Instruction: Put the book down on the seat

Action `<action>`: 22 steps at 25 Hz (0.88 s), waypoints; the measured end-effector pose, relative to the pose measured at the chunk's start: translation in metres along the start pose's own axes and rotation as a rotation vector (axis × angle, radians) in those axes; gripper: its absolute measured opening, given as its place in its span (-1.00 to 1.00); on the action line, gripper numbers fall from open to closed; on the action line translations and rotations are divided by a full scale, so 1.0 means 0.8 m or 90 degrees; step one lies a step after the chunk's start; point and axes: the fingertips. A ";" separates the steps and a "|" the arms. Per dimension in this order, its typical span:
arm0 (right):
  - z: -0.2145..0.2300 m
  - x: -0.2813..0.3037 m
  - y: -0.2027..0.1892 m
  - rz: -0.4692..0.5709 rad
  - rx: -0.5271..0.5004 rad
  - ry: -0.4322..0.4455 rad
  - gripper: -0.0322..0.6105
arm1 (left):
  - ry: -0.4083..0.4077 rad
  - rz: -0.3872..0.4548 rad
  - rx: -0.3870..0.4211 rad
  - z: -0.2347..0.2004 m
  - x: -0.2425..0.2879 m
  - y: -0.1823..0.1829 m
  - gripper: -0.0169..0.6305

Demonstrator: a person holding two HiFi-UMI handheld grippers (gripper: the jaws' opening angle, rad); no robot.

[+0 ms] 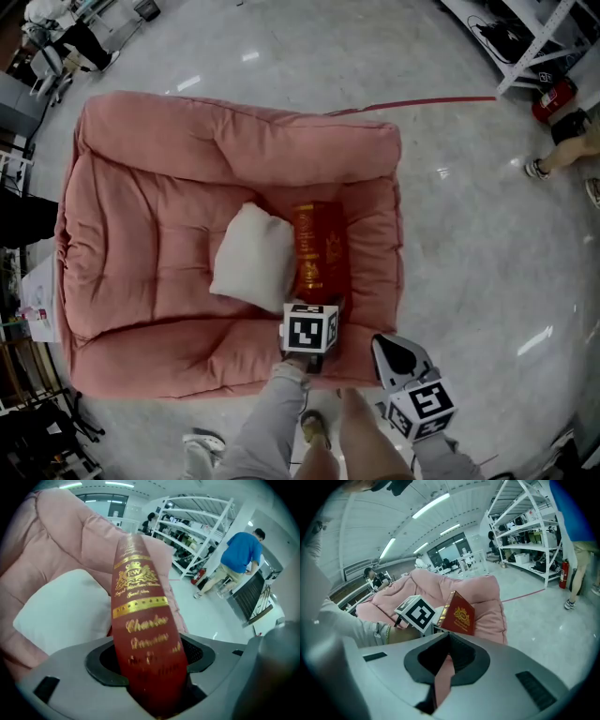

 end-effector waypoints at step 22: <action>-0.060 -0.042 0.032 0.032 -0.053 0.030 -0.89 | 0.015 0.074 -0.107 -0.006 -0.120 -0.032 0.09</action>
Point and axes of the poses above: the fingertips, and each gripper's own axes: x forward along the fingers, z to its right, y out of its top, and after that the axes turned 6 degrees about -z, right-handed
